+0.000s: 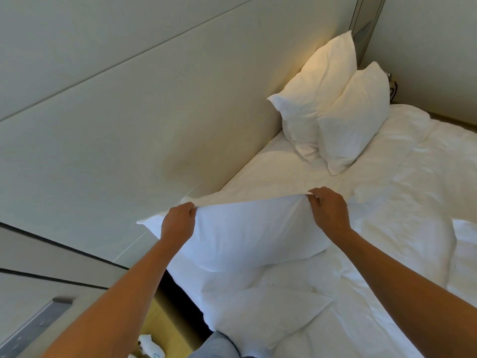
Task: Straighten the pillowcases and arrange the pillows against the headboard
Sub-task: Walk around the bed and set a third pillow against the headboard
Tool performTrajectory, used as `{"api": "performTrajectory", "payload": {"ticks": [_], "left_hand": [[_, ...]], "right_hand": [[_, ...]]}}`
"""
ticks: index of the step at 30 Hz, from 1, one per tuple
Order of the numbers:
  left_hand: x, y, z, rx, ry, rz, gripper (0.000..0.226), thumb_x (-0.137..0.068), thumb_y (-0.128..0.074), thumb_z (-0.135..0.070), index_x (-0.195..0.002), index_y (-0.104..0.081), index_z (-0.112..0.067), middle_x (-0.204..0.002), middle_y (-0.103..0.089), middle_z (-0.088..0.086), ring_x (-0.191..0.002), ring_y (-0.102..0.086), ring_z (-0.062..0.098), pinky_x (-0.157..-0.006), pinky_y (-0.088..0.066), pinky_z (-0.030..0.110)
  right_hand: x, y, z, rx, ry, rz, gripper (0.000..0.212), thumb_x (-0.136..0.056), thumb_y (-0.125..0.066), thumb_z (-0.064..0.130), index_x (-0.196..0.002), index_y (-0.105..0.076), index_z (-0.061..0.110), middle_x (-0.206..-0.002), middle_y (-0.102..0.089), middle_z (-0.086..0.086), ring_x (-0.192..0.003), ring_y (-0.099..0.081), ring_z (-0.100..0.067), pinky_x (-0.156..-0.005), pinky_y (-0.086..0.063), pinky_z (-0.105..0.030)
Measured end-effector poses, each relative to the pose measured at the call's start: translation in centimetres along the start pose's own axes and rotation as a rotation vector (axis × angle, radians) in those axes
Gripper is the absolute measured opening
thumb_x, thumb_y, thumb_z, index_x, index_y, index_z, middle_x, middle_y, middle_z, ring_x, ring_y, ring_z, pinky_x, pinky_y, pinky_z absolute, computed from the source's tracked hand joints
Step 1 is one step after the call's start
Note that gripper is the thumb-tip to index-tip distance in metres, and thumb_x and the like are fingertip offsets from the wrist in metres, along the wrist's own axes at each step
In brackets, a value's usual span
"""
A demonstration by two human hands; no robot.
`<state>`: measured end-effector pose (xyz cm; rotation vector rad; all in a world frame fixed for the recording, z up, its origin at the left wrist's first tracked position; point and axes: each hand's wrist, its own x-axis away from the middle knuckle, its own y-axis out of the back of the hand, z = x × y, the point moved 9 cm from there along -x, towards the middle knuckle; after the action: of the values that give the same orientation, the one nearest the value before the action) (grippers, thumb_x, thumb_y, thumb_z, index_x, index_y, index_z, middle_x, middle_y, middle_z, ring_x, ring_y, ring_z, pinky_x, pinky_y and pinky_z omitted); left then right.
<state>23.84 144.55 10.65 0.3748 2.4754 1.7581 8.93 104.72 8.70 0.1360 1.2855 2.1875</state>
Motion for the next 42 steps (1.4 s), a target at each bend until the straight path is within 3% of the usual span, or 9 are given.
{"api": "performTrajectory", "payload": {"ticks": [3, 10, 14, 18, 24, 30, 35, 42], "left_hand": [[-0.9, 2.0, -0.5, 0.093, 0.022, -0.047, 0.034, -0.107, -0.042, -0.024, -0.087, -0.061, -0.005, -0.075, -0.067, 0.012, -0.072, -0.068, 0.033, -0.070, -0.057, 0.046], [-3.3, 6.2, -1.1, 0.224, 0.072, -0.201, 0.031, -0.105, -0.043, -0.026, -0.085, -0.061, -0.012, -0.074, -0.068, 0.007, -0.074, -0.067, 0.031, -0.075, -0.058, 0.047], [-4.1, 6.6, -0.9, 0.286, 0.092, -0.238, 0.029, -0.105, -0.044, -0.026, -0.086, -0.061, -0.014, -0.076, -0.067, 0.006, -0.077, -0.068, 0.030, -0.075, -0.057, 0.047], [-4.9, 4.6, -1.2, 0.315, 0.119, -0.200, 0.028, -0.105, -0.044, -0.025, -0.088, -0.062, -0.013, -0.079, -0.068, 0.006, -0.079, -0.070, 0.029, -0.077, -0.057, 0.047], [-6.3, 0.2, -1.8, 0.323, 0.181, -0.073, 0.027, -0.105, -0.045, -0.025, -0.090, -0.065, -0.014, -0.079, -0.069, 0.005, -0.079, -0.070, 0.028, -0.077, -0.058, 0.044], [-10.0, 1.3, -2.0, 0.372, 0.202, -0.136, 0.029, -0.105, -0.045, -0.024, -0.084, -0.061, -0.011, -0.075, -0.067, 0.008, -0.076, -0.070, 0.031, -0.073, -0.055, 0.046], [-12.8, 3.1, -1.7, 0.408, 0.212, -0.211, 0.030, -0.105, -0.045, -0.024, -0.082, -0.061, -0.013, -0.075, -0.069, 0.010, -0.077, -0.070, 0.032, -0.072, -0.056, 0.045], [-14.7, -0.5, -1.6, 0.372, 0.242, -0.094, 0.029, -0.105, -0.046, -0.021, -0.089, -0.063, -0.003, -0.081, -0.069, 0.014, -0.080, -0.068, 0.036, -0.078, -0.058, 0.049]], "right_hand": [[-2.7, 1.1, 2.2, -0.011, 0.005, -0.070, 0.030, -0.108, -0.055, 0.024, -0.120, -0.076, 0.006, -0.112, -0.076, -0.016, -0.098, -0.072, -0.035, -0.088, -0.053, -0.035], [-11.0, 3.5, 7.2, -0.027, 0.080, -0.183, 0.030, -0.108, -0.057, 0.027, -0.110, -0.077, 0.005, -0.100, -0.076, -0.015, -0.087, -0.072, -0.032, -0.078, -0.049, -0.030], [-14.5, 3.4, 8.6, -0.059, 0.096, -0.186, 0.033, -0.108, -0.057, 0.035, -0.115, -0.077, 0.009, -0.110, -0.078, -0.010, -0.096, -0.074, -0.026, -0.091, -0.052, -0.028], [-16.5, 1.5, 7.7, -0.046, 0.085, -0.121, 0.035, -0.107, -0.057, 0.038, -0.119, -0.076, 0.011, -0.114, -0.078, -0.009, -0.101, -0.074, -0.026, -0.098, -0.056, -0.034], [-17.3, -2.2, 4.3, 0.004, 0.057, -0.030, 0.031, -0.107, -0.058, 0.031, -0.118, -0.077, 0.009, -0.110, -0.078, -0.012, -0.098, -0.074, -0.030, -0.090, -0.051, -0.028], [-21.8, -2.6, 5.8, -0.003, 0.070, -0.068, 0.031, -0.107, -0.059, 0.031, -0.116, -0.077, 0.008, -0.108, -0.078, -0.011, -0.096, -0.074, -0.028, -0.086, -0.046, -0.023], [-25.5, -2.5, 8.3, -0.028, 0.103, -0.098, 0.034, -0.107, -0.058, 0.037, -0.117, -0.076, 0.011, -0.114, -0.078, -0.008, -0.100, -0.074, -0.024, -0.095, -0.048, -0.024], [-26.9, -6.3, 7.3, 0.046, 0.083, 0.016, 0.035, -0.108, -0.055, 0.032, -0.123, -0.075, 0.007, -0.118, -0.076, -0.012, -0.106, -0.073, -0.029, -0.099, -0.053, -0.033]]}}
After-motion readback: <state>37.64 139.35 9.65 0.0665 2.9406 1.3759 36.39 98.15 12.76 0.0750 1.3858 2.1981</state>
